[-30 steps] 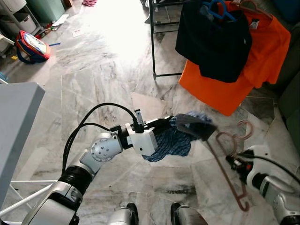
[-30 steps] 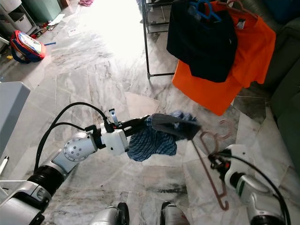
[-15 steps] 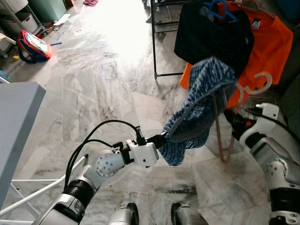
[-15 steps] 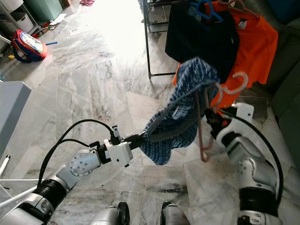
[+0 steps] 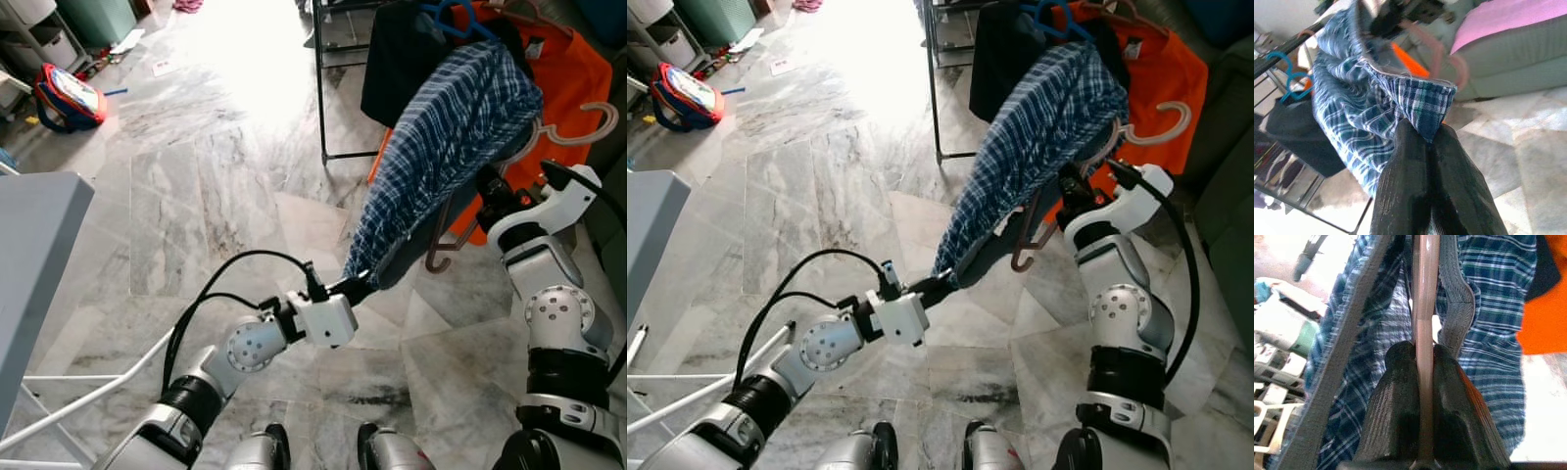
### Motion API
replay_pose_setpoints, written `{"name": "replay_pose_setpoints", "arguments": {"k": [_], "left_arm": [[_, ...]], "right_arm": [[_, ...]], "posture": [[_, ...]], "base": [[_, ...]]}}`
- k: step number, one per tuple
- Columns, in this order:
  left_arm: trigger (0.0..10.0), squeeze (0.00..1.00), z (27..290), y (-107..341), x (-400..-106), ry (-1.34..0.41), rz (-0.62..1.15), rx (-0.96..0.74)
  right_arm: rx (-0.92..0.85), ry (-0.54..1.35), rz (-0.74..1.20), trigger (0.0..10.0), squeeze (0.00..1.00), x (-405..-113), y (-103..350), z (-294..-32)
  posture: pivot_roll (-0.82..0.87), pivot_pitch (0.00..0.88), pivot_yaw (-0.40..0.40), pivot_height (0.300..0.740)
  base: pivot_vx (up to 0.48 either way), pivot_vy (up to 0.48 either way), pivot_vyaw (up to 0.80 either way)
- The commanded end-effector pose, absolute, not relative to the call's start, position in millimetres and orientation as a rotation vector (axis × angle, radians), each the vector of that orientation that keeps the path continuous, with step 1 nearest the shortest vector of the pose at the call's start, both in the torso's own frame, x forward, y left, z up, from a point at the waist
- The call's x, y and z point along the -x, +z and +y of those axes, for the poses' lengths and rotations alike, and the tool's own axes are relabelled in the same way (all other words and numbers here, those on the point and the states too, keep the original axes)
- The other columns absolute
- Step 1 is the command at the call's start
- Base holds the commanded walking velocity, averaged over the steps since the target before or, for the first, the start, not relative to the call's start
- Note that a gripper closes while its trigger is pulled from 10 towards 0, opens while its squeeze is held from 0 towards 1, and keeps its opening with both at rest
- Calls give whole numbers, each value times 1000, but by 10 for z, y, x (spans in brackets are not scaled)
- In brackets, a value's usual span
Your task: Hang hanger
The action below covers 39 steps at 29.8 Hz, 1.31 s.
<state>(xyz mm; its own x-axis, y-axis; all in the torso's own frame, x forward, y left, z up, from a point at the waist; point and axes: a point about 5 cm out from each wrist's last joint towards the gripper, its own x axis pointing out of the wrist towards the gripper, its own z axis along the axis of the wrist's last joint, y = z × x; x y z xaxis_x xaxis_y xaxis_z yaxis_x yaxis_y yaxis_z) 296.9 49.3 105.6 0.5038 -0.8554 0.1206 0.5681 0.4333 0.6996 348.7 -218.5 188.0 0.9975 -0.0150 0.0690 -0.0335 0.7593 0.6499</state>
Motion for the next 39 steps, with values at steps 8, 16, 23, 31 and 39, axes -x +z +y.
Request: {"name": "replay_pose_setpoints", "arguments": {"k": [8,16,23,31,39], "left_arm": [[10000,0,550,928,-2993,-897,-404,-632],[10000,0,471,1005,-3030,-866,-429,-596],[10000,0,478,1131,-3082,-843,-464,-561],[10000,0,645,1225,-3227,-736,-457,-610],[10000,0,809,1321,-3372,-634,-433,-603]], "right_arm": [[-558,297,256,10000,0,-3276,1427,-1615],[-432,309,470,10000,0,-2958,889,-1601],[-522,162,586,10000,0,-2795,454,-1777],[-580,208,604,10000,0,-2734,367,-1715],[-537,249,685,10000,0,-2537,169,-1755]], "posture": [[-141,208,71,740],[-145,205,67,740],[-144,212,75,740],[-127,215,82,740],[-126,218,76,740]], "base": [[0,0,0],[0,0,0],[0,0,0],[0,0,0],[0,0,0]]}}
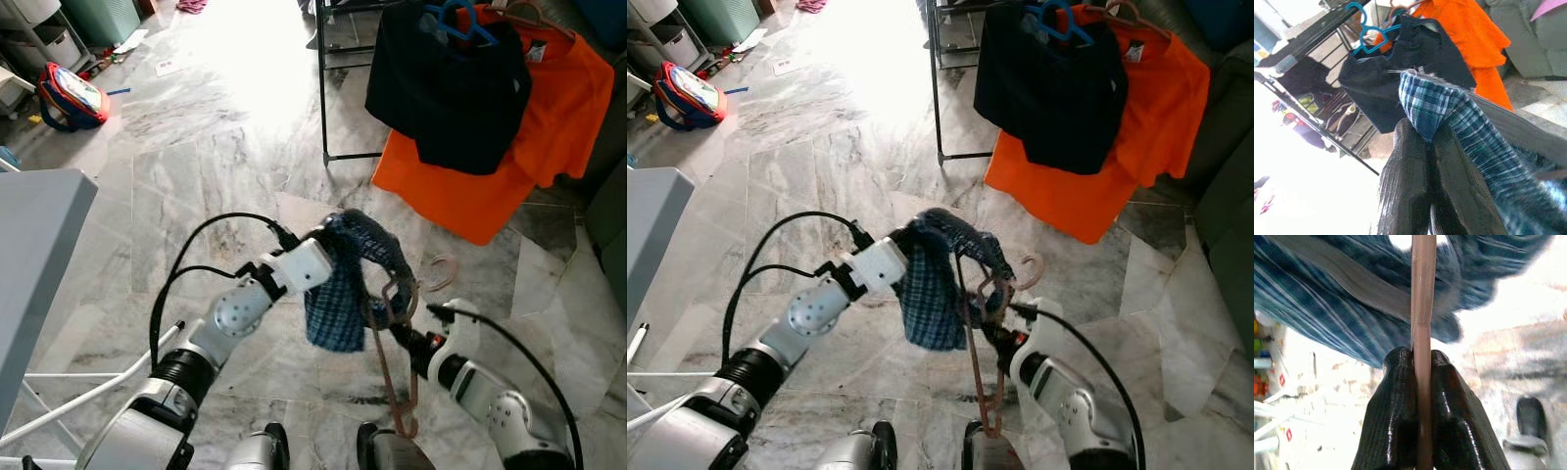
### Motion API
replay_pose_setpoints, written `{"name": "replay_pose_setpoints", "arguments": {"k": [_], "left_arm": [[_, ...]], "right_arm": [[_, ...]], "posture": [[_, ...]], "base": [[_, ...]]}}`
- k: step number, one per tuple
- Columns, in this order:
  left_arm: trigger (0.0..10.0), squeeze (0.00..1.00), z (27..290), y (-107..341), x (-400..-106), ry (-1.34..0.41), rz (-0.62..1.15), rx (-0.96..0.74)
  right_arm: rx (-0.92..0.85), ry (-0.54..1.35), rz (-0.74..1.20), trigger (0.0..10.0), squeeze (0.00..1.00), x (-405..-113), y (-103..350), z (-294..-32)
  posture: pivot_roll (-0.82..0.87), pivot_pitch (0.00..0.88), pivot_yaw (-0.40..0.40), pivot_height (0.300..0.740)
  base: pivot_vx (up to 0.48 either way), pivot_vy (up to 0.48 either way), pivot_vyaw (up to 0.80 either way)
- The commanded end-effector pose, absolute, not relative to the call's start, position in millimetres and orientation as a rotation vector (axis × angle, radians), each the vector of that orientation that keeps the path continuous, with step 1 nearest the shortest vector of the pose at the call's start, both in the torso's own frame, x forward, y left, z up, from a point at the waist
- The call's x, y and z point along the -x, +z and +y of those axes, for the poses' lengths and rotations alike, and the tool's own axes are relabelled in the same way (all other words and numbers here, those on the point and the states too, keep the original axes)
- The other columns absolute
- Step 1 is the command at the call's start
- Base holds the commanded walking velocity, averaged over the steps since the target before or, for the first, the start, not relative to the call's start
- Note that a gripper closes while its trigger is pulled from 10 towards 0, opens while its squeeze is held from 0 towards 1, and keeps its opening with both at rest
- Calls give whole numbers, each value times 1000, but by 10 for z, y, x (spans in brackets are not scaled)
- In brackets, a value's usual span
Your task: Hang hanger
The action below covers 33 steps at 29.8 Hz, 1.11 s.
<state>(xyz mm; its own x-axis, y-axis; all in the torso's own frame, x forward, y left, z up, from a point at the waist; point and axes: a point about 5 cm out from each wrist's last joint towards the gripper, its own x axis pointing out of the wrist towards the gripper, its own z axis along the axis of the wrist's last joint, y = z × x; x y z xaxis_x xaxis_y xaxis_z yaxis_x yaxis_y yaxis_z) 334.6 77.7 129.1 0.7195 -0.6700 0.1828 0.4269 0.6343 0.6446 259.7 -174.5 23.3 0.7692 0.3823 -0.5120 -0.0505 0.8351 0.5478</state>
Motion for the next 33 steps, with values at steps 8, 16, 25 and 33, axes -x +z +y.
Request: {"name": "replay_pose_setpoints", "arguments": {"k": [8,16,25,33], "left_arm": [[10000,0,731,1496,-3404,-639,-493,-555],[10000,0,675,1554,-3384,-659,-523,-534],[10000,0,437,1328,-3183,-907,-467,-563],[10000,0,419,1340,-3184,-901,-468,-552]], "right_arm": [[-489,249,809,10000,0,-2286,-163,-1802],[-499,164,785,10000,0,-2340,-173,-1966],[-61,652,533,10000,0,-2626,450,-1695],[255,794,598,10000,0,-2491,435,-1742]], "posture": [[-127,215,74,740],[-120,218,82,740],[-128,210,88,740],[-132,207,80,740]], "base": [[0,0,0],[0,0,0],[0,0,0],[0,0,0]]}}
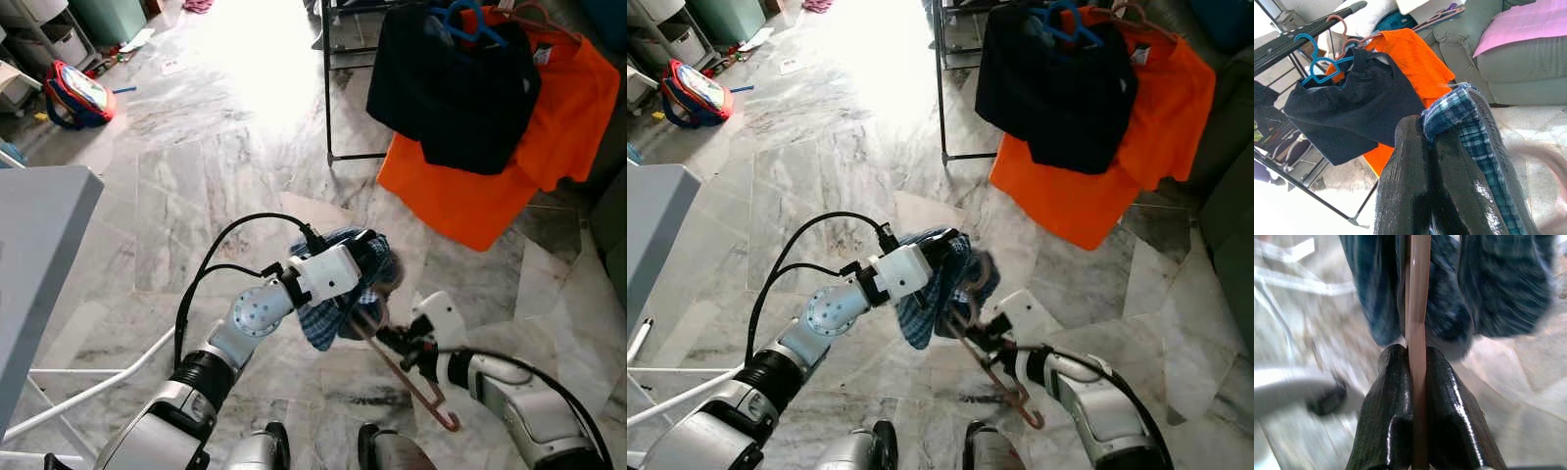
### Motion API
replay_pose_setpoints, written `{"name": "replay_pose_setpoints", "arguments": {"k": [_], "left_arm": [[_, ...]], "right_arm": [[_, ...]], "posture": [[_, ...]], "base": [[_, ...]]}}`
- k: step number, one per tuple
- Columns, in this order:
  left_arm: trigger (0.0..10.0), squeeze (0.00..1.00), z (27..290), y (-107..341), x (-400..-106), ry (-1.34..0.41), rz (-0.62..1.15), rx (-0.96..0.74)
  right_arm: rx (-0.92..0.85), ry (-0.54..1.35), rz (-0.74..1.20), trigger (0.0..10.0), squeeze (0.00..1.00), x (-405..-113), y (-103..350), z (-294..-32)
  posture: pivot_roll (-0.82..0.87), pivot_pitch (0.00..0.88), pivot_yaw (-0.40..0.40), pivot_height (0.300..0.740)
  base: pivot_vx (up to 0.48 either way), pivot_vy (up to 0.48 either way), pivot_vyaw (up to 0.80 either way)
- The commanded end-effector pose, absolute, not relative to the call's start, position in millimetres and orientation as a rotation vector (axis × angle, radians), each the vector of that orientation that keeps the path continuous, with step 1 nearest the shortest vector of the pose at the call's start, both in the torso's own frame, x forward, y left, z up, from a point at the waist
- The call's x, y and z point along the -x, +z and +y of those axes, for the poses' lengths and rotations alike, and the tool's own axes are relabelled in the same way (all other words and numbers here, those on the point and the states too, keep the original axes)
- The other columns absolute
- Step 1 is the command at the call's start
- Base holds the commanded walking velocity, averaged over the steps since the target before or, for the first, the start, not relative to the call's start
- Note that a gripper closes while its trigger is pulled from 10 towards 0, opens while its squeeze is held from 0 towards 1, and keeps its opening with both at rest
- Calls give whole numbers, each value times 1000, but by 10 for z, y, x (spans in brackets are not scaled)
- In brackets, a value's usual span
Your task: Hang hanger
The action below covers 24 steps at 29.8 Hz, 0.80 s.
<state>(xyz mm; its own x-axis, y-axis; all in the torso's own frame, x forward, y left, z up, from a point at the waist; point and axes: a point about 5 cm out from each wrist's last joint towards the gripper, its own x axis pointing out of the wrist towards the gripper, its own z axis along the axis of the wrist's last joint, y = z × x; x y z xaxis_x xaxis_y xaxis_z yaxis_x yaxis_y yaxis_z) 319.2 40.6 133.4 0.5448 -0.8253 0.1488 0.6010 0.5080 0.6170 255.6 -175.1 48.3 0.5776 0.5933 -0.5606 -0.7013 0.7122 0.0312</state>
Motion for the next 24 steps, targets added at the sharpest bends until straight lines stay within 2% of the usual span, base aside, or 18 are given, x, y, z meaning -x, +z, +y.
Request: {"name": "replay_pose_setpoints", "arguments": {"k": [1,12,17,24], "left_arm": [[10000,0,425,1348,-3193,-896,-468,-554],[10000,0,587,1591,-3369,-740,-500,-486],[10000,0,666,1618,-3404,-698,-501,-494],[10000,0,878,1618,-3470,-585,-469,-507]], "right_arm": [[276,797,611,10000,0,-2476,416,-1767],[251,697,702,10000,0,-2347,223,-1960],[228,590,735,10000,0,-2302,106,-2107],[187,320,695,10000,0,-2412,168,-2477]], "posture": [[-133,209,80,740],[-137,215,85,740],[-132,215,90,740],[-135,213,95,740]], "base": [[0,0,0],[0,0,0],[0,0,0],[0,0,0]]}}
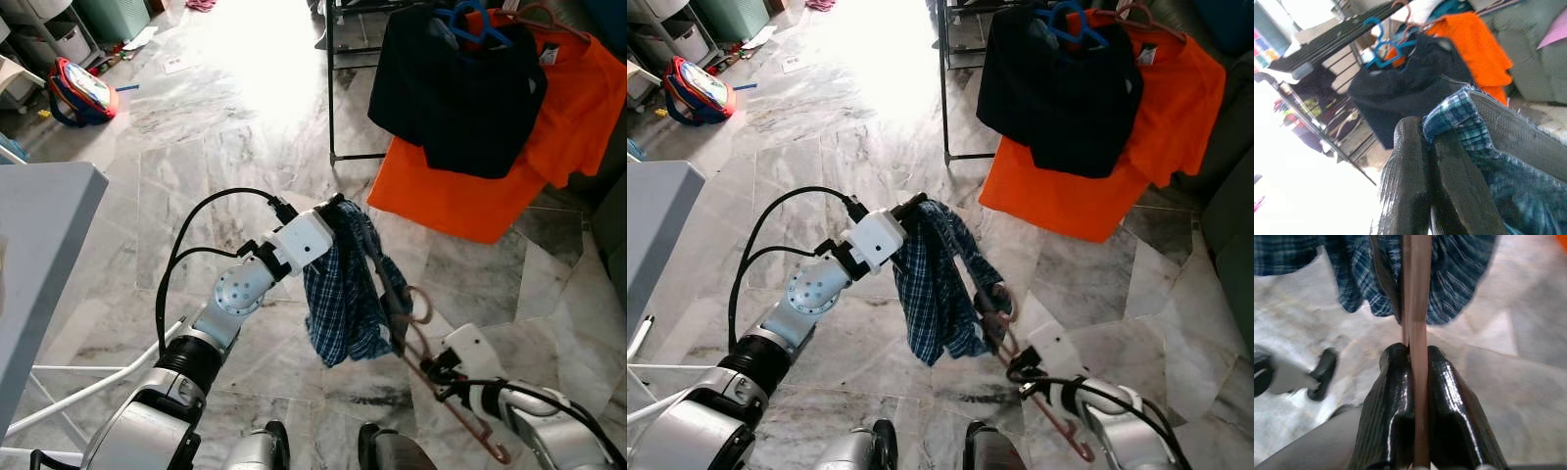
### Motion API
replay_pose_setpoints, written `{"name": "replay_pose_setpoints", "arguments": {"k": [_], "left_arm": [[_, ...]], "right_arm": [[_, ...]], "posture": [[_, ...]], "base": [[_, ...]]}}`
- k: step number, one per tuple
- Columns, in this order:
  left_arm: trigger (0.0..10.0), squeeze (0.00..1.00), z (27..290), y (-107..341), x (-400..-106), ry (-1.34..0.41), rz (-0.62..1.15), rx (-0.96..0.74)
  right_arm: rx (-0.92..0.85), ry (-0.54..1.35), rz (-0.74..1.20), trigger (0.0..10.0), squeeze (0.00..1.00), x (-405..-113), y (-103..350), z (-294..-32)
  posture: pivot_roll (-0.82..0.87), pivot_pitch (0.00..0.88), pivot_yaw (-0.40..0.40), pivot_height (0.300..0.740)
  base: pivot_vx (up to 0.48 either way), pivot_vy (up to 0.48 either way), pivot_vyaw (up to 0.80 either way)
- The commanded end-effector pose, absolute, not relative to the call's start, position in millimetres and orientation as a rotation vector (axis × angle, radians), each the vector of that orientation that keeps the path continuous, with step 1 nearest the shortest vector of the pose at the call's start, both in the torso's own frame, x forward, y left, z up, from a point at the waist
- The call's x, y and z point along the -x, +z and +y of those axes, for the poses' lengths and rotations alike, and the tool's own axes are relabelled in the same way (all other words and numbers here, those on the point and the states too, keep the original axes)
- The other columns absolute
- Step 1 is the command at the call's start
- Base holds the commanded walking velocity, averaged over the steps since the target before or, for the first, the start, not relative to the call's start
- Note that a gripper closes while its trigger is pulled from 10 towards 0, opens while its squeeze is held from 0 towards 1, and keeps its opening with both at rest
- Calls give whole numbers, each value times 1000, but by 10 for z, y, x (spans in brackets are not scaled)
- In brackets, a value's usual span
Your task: Hang hanger
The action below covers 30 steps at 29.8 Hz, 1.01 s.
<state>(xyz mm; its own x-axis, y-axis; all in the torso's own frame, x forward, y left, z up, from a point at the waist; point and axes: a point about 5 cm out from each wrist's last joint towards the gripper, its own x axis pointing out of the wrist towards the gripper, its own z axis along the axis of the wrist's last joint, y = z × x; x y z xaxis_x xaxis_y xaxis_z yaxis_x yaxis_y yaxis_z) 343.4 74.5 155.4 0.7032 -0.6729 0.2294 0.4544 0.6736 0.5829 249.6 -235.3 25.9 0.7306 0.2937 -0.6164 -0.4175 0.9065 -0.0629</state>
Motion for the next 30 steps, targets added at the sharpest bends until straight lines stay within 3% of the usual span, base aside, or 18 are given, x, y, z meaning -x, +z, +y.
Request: {"name": "replay_pose_setpoints", "arguments": {"k": [1,5,12,17,24,30], "left_arm": [[10000,0,931,1595,-3484,-563,-447,-506],[10000,0,1040,1505,-3503,-525,-383,-503],[10000,0,963,1442,-3460,-560,-376,-519],[10000,0,932,1471,-3382,-573,-425,-467],[10000,0,876,1428,-3276,-612,-441,-431],[10000,0,769,1475,-3242,-648,-469,-412]], "right_arm": [[177,293,686,10000,0,-2428,188,-2527],[123,329,632,10000,0,-2466,283,-2511],[26,372,528,10000,0,-2572,451,-2433],[-86,109,529,10000,0,-2664,444,-2726],[-252,-107,401,10000,0,-2847,663,-2954],[-338,-88,370,10000,0,-2957,727,-2860]], "posture": [[-134,212,95,740],[-133,209,94,740],[-131,206,90,740],[-132,207,89,740],[-134,207,91,740],[-130,204,86,740]], "base": [[0,0,0],[0,0,0],[0,0,0],[0,0,0],[0,0,0],[0,0,0]]}}
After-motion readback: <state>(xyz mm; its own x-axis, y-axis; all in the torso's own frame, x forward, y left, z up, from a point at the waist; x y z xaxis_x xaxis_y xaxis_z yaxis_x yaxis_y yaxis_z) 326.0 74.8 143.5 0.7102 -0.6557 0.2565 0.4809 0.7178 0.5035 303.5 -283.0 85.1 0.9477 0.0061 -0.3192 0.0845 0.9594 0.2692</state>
